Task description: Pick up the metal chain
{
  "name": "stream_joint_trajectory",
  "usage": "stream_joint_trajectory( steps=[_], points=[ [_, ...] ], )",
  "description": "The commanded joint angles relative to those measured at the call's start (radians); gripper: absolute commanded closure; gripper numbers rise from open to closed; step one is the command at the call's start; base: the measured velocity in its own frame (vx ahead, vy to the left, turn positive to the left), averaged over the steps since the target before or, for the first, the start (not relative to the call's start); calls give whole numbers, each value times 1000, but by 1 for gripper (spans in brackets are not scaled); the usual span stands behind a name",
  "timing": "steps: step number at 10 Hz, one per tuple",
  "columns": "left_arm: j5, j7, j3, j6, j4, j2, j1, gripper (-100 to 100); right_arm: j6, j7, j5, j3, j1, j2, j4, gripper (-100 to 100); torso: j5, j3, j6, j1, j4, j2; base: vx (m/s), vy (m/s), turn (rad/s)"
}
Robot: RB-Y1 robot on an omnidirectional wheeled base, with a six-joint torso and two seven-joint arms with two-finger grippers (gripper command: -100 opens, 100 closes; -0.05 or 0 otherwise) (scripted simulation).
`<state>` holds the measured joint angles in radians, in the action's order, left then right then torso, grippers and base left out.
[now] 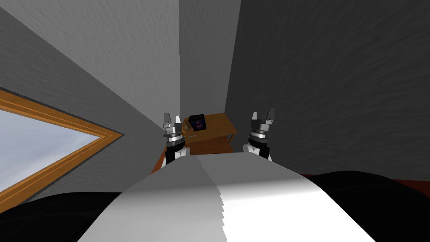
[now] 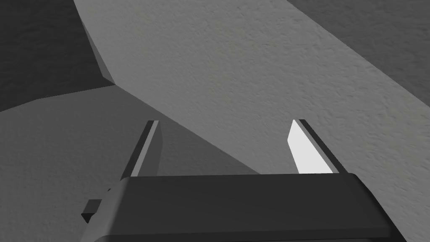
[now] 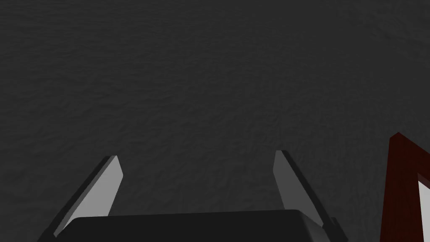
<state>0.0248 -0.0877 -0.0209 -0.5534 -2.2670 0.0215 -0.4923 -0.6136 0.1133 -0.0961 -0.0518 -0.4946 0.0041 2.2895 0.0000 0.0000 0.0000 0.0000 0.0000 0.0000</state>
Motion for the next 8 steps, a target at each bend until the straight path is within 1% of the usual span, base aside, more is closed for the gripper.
stream_joint_trajectory(
  steps=[1, 3, 6, 7, 8],
  points=[
    [3, 6, 7, 16, 14, -34, 9, -100, 0, 0, 0, 0, 0, 0, 0, 0, 0, 0, 0, 0, 0, 0, 0, -15, -3],
    [11, 20, 23, 55, 46, -83, 32, -100, 0, 0, 0, 0, 0, 0, 0, 0, 0, 0, 0, -2, 0, 0, 6, -42, -5],
    [29, 55, 60, 150, 126, -148, 86, -100, 0, 0, 0, 0, 0, 0, 0, 0, -1, -1, 0, -4, 0, -1, 12, -65, -14],
    [29, 55, 60, 151, 126, -148, 86, -100, 0, 0, 0, 0, 0, 0, 0, 0, -1, -1, 0, -4, 0, -1, 10, -52, -2],
    [36, 69, 75, 189, 159, -165, 110, -100, 0, 0, 0, 0, 0, 0, 0, 0, -1, -1, 0, -3, 0, -1, -3, -43, -12]
  ],
)
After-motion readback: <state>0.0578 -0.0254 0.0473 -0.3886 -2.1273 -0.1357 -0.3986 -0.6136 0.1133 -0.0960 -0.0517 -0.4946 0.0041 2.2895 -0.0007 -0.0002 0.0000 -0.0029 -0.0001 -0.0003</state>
